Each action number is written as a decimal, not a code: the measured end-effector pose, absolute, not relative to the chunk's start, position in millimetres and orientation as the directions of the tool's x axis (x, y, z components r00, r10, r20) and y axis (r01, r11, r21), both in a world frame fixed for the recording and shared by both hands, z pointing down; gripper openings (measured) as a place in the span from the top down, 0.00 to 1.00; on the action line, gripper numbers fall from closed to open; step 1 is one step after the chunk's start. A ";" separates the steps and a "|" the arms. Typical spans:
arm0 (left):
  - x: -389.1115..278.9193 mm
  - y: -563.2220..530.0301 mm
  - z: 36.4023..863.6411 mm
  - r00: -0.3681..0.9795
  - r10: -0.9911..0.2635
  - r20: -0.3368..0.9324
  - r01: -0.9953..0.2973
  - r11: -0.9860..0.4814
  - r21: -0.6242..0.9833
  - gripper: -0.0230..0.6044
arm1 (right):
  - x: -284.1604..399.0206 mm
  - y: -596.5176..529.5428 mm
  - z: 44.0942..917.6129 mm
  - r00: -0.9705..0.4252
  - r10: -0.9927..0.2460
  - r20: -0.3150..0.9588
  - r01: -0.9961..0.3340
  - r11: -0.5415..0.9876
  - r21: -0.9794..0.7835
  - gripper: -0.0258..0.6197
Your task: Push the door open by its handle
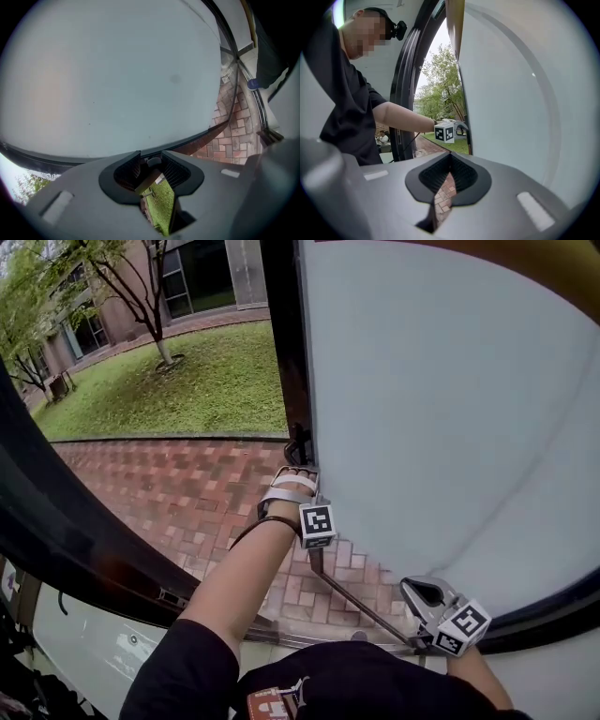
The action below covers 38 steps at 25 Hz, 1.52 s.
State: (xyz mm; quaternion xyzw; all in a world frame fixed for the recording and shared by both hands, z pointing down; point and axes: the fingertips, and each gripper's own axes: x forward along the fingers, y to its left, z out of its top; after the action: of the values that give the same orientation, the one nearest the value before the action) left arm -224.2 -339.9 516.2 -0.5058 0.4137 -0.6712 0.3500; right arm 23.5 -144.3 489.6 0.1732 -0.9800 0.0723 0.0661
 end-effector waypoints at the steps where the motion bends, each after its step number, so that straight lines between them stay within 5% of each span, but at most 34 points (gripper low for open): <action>1: -219.6 -351.7 514.1 -0.230 -0.892 0.388 0.054 -0.410 -0.911 0.77 | 23.6 -153.4 489.1 -0.928 -0.338 0.157 -0.357 0.927 -0.112 0.96; 15: -147.5 -534.4 510.6 -0.157 -0.893 0.422 0.116 -0.442 -0.890 0.78 | 16.5 -270.0 485.3 -0.959 -0.238 0.153 -0.254 0.962 -0.098 0.96; 32: -9.8 -663.5 500.2 0.341 -0.858 0.385 0.136 -0.360 -0.923 0.79 | 18.8 -433.1 512.1 -0.768 -0.624 0.142 -0.632 0.775 -0.015 0.96; 38: 36.0 -691.5 494.1 0.452 -0.820 0.352 0.162 -0.313 -0.936 0.79 | 30.8 -481.5 512.6 -0.722 -0.676 0.151 -0.687 0.726 -0.034 0.96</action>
State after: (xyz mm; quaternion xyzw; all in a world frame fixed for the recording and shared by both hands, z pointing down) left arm 36.0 -691.5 494.1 -0.6657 0.2468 -0.4618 0.5317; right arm 30.8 -481.5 512.6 0.3676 -0.9267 0.0439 0.0639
